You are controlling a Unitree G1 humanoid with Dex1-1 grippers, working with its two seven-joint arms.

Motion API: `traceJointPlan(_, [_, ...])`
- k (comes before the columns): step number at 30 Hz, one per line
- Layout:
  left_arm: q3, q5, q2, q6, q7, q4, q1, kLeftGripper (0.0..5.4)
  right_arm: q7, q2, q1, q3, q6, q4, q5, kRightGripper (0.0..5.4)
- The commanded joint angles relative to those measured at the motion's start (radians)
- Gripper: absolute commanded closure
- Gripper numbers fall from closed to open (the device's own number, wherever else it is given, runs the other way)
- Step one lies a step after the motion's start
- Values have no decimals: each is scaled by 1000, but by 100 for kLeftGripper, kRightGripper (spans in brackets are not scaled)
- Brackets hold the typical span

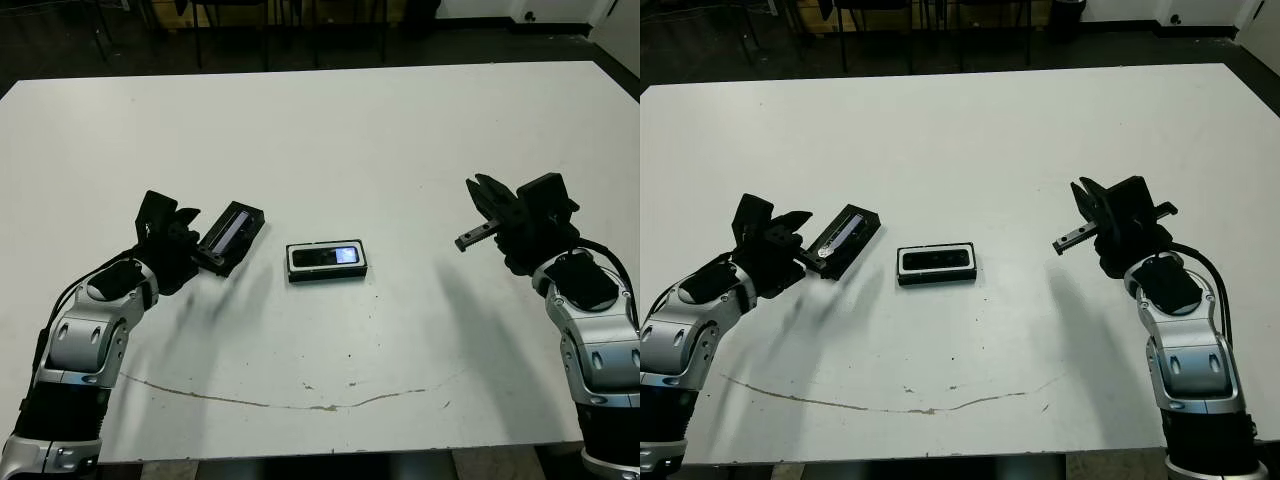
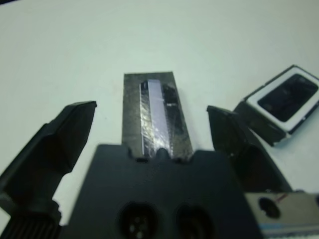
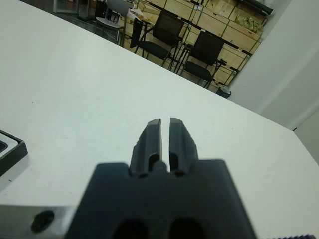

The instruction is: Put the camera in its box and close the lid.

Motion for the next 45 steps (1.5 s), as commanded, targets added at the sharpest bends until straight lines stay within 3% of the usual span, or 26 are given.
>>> traceJointPlan(1, [-25,24,26,26,-11,24,-4,2,-5,-4,14,-1,33,-2,6,540])
traceJointPlan(17, [-44,67,16,19,-6,86,-3,2,-16,-2,24,2,79,-38,5,540])
traceJointPlan(22, [16,7,-32,52,19,110,-2,2,-21,-4,25,2,111,-53,4,540])
traceJointPlan(29, [28,-2,-59,-17,30,116,7,102,-23,-4,25,5,114,-57,0,540])
traceJointPlan(37, [-11,-13,1,-188,-198,228,-44,253,-28,-3,27,9,130,-65,-4,540])
traceJointPlan(45, [-72,8,86,-280,-437,353,-157,263,2,-6,25,7,130,-47,25,540])
